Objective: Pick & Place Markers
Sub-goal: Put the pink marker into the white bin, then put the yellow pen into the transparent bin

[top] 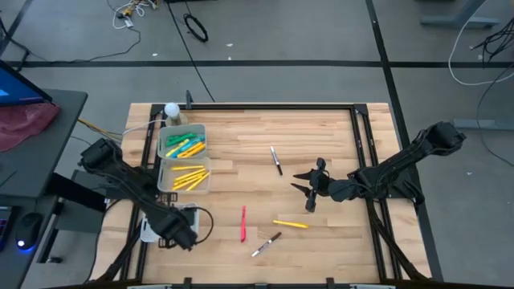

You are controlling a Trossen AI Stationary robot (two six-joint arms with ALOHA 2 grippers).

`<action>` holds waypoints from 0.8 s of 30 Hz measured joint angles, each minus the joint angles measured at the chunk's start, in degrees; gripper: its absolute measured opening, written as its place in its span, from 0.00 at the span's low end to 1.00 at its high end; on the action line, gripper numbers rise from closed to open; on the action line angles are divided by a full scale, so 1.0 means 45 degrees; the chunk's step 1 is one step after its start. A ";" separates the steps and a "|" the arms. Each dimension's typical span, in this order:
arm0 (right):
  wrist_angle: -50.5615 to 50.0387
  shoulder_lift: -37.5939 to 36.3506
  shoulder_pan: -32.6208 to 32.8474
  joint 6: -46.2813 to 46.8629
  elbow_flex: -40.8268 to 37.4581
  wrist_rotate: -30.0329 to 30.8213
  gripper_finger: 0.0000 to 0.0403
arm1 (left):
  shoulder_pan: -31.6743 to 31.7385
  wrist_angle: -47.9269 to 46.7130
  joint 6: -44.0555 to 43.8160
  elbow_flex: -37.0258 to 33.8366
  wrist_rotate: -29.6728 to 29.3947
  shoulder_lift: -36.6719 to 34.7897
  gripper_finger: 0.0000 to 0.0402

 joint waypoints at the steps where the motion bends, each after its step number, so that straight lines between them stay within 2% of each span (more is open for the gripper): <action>1: 0.0013 0.0000 0.0000 0.0000 0.0000 -0.0004 0.34 | 0.0070 0.0174 0.0033 -0.0292 0.0207 0.0001 0.09; 7: 0.0033 0.0000 0.0000 0.0032 0.0000 -0.0004 0.34 | 0.0262 0.1122 0.0057 -0.1230 -0.0152 -0.0003 0.13; 14: 0.0033 0.0000 0.0000 0.0083 0.0000 -0.0004 0.34 | 0.0257 0.2015 0.0109 -0.1255 -0.0694 -0.0003 0.24; 19: 0.0037 0.0000 0.0000 0.0083 0.0000 -0.0004 0.34 | 0.0262 0.1999 -0.0090 -0.0975 -0.1835 -0.0123 0.36; 24: 0.0038 0.0000 0.0000 0.0083 0.0000 -0.0004 0.34 | 0.0755 0.1021 -0.0627 0.0454 -0.3526 -0.0614 0.46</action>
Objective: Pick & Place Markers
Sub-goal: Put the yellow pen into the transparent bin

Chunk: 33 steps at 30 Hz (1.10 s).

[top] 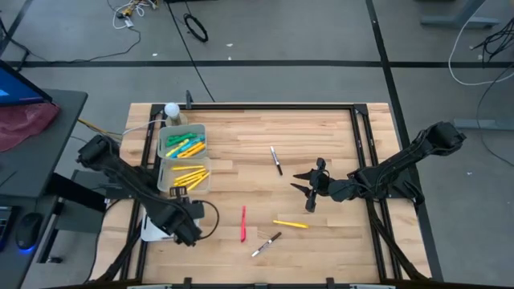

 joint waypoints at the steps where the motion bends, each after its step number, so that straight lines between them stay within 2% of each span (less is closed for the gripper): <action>1: 0.0000 0.0000 0.0000 0.0000 0.0000 0.0000 0.34 | 0.0138 -0.0247 -0.0140 0.0437 -0.0427 -0.0101 0.48; 4: 0.0060 0.0000 0.0000 0.0004 0.0000 0.0000 0.34 | 0.0395 -0.0539 -0.0422 0.1659 -0.2067 -0.0252 0.49; 7: 0.0056 0.0000 0.0000 0.0008 0.0000 -0.0001 0.34 | 0.0555 -0.0004 -0.0061 0.2559 -0.4566 -0.0364 0.49; 11: 0.0033 0.0000 0.0000 0.0012 0.0000 -0.0059 0.34 | 0.0848 0.2271 0.0625 0.2636 -0.8278 -0.0346 0.47; 13: 0.0015 0.0000 0.0000 0.0068 0.0000 -0.0682 0.34 | 0.1220 0.3852 0.1388 0.2279 -0.8995 -0.0346 0.46; 17: -0.0091 0.0350 0.0119 -0.0860 -0.0003 -0.3624 0.34 | 0.2069 0.8597 0.4422 0.0770 -0.8619 -0.0336 0.45; 20: 0.0042 0.1098 0.0424 -0.1224 -0.0010 -0.5578 0.36 | 0.2820 1.3517 0.6561 -0.0860 -0.7930 -0.0234 0.45; 22: 0.0040 0.1741 0.0739 -0.1170 -0.0010 -0.6329 0.39 | 0.3360 1.6477 0.7348 -0.1860 -0.7233 -0.0024 0.45; 26: 0.0189 0.3201 0.1347 -0.0737 -0.0010 -0.6647 0.51 | 0.4264 2.0062 0.7527 -0.2969 -0.5881 0.0601 0.45; 30: 0.1630 0.4363 0.1549 -0.0801 -0.0015 -0.6556 0.60 | 0.4725 2.1375 0.7379 -0.3078 -0.5385 0.1301 0.45; 33: 0.2776 0.4841 0.1454 -0.1257 -0.0269 -0.6576 0.61 | 0.4917 2.2289 0.7378 -0.3075 -0.5248 0.1791 0.45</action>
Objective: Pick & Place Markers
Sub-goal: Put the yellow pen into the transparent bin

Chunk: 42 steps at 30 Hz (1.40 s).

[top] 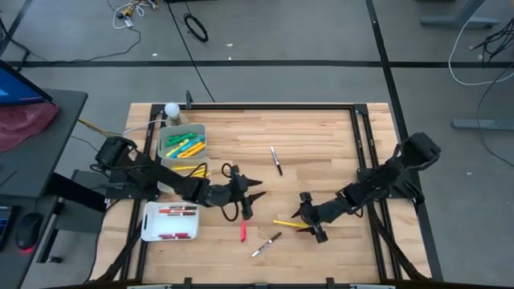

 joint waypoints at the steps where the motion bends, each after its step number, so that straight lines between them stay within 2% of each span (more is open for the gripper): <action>1: 0.0562 0.0163 -0.0062 -0.0068 -0.0191 -0.0071 0.61 | 0.0051 0.0140 0.0007 0.0020 0.0139 0.0105 0.45; 7: 0.3266 0.1050 -0.0169 -0.0071 -0.1513 -0.0198 0.58 | 0.0118 0.0287 -0.0001 0.0001 0.0076 0.0321 0.45; 11: 0.3327 0.1694 0.0185 -0.0249 -0.1596 -0.0009 0.58 | 0.0201 0.0370 -0.0008 0.0001 0.0083 0.0321 0.45; 14: 0.3398 0.2017 0.0353 -0.0006 -0.1599 0.0649 0.57 | 0.0233 0.0386 -0.0013 0.0001 0.0068 0.0321 0.45; 17: 0.3389 0.2066 0.0356 0.0050 -0.1653 0.0797 0.53 | 0.0234 0.0386 -0.0013 0.0001 0.0064 0.0321 0.45; 21: 0.3629 0.2076 0.0059 0.0264 -0.2107 0.0762 0.41 | 0.0229 0.0386 0.0002 0.0001 0.0020 0.0321 0.45; 28: 0.4590 0.2030 -0.0418 0.0593 -0.2996 0.0815 0.10 | 0.0229 0.0349 0.0007 0.0001 0.0064 0.0321 0.45; 31: 0.4893 0.1993 -0.0439 0.0684 -0.3097 0.1207 0.10 | 0.0229 0.0352 0.0081 0.0001 0.0204 0.0321 0.45; 34: 0.5168 0.1709 -0.0507 0.0985 -0.3223 0.3257 0.10 | 0.0229 0.0357 0.0507 0.0001 0.0521 0.0321 0.45; 37: 0.4969 0.1133 -0.0604 0.0971 -0.3265 0.4519 0.11 | 0.0229 0.0362 0.0584 0.0001 0.0947 0.0321 0.45; 42: 0.5134 0.0017 -0.1240 0.0951 -0.3154 0.4529 0.11 | 0.0430 0.0431 0.1611 0.0011 0.1837 0.0317 0.46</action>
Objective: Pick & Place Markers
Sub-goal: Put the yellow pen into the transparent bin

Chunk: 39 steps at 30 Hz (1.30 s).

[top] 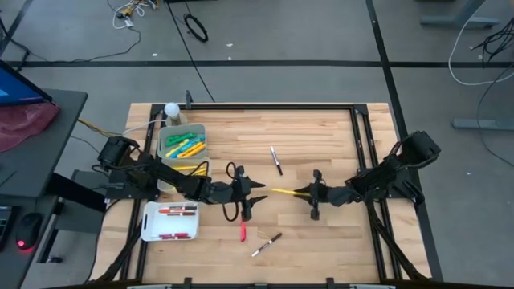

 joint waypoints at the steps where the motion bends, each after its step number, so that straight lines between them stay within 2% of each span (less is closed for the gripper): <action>1: 0.0016 -0.0262 -0.0090 -0.0014 0.0083 -0.0079 0.11 | 0.0117 0.0003 -0.0032 0.0000 0.0096 0.0002 0.48; 3: -0.0025 -0.0690 -0.0275 -0.0164 0.0335 -0.0407 0.11 | 0.0389 0.0011 -0.0045 0.0000 0.0378 0.0002 0.52; 9: -0.2225 -0.1618 -0.0688 -0.0381 0.1830 -0.1445 0.11 | 0.1261 0.0011 -0.0454 0.0000 0.1852 0.0004 0.71; 12: -0.4437 -0.1854 -0.0865 -0.0452 0.2959 -0.1517 0.11 | 0.1530 0.0077 -0.0722 0.0018 0.2704 0.0123 0.77; 15: -0.6627 -0.1890 -0.1102 -0.0605 0.4232 -0.1507 0.11 | 0.1582 0.0072 -0.0712 0.0019 0.2922 0.0433 0.78; 18: -0.8546 -0.1770 -0.1323 -0.0756 0.5222 -0.1503 0.11 | 0.1554 -0.0010 -0.0709 0.0013 0.2888 0.0754 0.76; 21: -0.9426 -0.1779 -0.1463 -0.0913 0.5661 -0.1494 0.11 | 0.1489 -0.0131 -0.0706 0.0015 0.2857 0.0777 0.72; 29: -0.9357 -0.1779 -0.1469 -0.1107 0.5676 -0.1492 0.11 | 0.1509 -0.0781 -0.0570 0.0000 0.2701 0.0777 0.58; 39: -0.9216 -0.1779 -0.1467 -0.1112 0.5676 -0.1494 0.11 | 0.1514 -0.0838 -0.0261 0.0005 0.2700 0.0772 0.33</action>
